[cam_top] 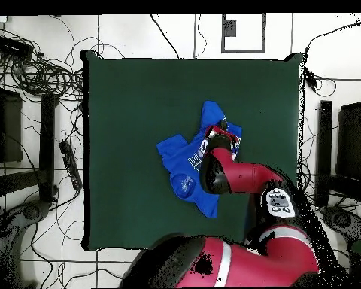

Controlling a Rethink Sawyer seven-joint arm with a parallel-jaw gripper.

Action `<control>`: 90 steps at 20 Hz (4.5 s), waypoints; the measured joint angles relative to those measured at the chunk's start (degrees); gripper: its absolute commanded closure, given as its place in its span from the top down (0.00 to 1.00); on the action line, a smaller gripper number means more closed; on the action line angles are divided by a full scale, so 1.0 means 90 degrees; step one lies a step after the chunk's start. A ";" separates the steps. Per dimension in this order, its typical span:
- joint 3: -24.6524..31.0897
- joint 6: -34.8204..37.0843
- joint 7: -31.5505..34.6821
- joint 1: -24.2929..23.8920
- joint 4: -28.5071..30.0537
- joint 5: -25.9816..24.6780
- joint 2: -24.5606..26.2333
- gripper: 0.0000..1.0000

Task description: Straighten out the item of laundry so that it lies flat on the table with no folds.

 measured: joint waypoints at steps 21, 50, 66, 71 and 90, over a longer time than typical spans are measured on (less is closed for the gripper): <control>-0.0001 0.3287 0.0000 0.0691 0.0603 0.2096 -0.1888 0.00; 0.2091 0.4591 0.0000 -0.1043 0.1830 0.3971 -0.0223 0.00; 0.2000 0.2717 0.0001 -0.0511 0.2165 0.2473 -0.0569 0.00; 0.2524 0.2090 0.0000 -0.0927 0.2305 0.2224 -0.0588 0.00; 0.4794 0.2671 0.0000 -0.2089 0.2205 0.2312 -0.0933 0.00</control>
